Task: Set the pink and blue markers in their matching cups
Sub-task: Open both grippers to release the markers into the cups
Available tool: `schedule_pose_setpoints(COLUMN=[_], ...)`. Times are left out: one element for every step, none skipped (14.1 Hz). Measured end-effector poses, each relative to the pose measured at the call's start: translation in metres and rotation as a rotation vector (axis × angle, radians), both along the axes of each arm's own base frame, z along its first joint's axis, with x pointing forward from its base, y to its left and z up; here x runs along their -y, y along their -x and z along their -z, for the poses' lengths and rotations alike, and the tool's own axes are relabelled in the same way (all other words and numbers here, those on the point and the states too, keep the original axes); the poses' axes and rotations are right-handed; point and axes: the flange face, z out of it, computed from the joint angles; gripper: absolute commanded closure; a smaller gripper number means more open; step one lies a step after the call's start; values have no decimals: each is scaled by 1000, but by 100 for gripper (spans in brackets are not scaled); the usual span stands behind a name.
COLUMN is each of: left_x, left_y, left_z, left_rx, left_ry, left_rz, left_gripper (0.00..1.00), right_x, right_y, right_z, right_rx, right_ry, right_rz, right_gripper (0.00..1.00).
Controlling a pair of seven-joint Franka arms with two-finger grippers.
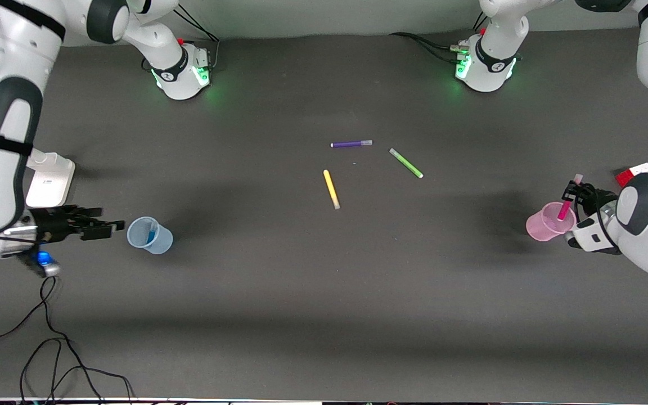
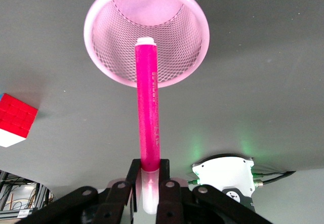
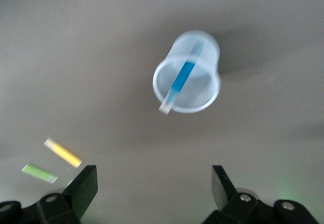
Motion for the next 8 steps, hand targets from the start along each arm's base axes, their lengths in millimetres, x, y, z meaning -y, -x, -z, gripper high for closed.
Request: schedule_pose_setpoints(left_x=[2,4,6,9,11,12,13,12], left_y=[0,-1,-3,-6,-9,-12,-14,-16], left_z=[4,7,10,14,17,20,22,24], left_rx=[-5,-8,-8,-9,-8,-7,-6,-5], left_ry=[-3,-4,-4,-5,-7,-8,-8,-7], left_rz=[-1,-1,1,1,0,-1,-2,-3], left_gripper=[100,100,100,100,99,88,77,65], right_x=[-3,-3,-1,3,4,3,0,-4], right_y=[-3,-5,-5,-7,-8,-10,-13,-15], right_z=[-17,-30,-42,-53,-65,-76,-86,-94], right_rx=[44,75,101,125,141,157,173,188], right_ry=[42,66,76,94,124,154,172,184], right_rz=[-3,2,6,5,-7,-22,-31,-36], right_gripper=[0,0,0,0,0,0,0,0])
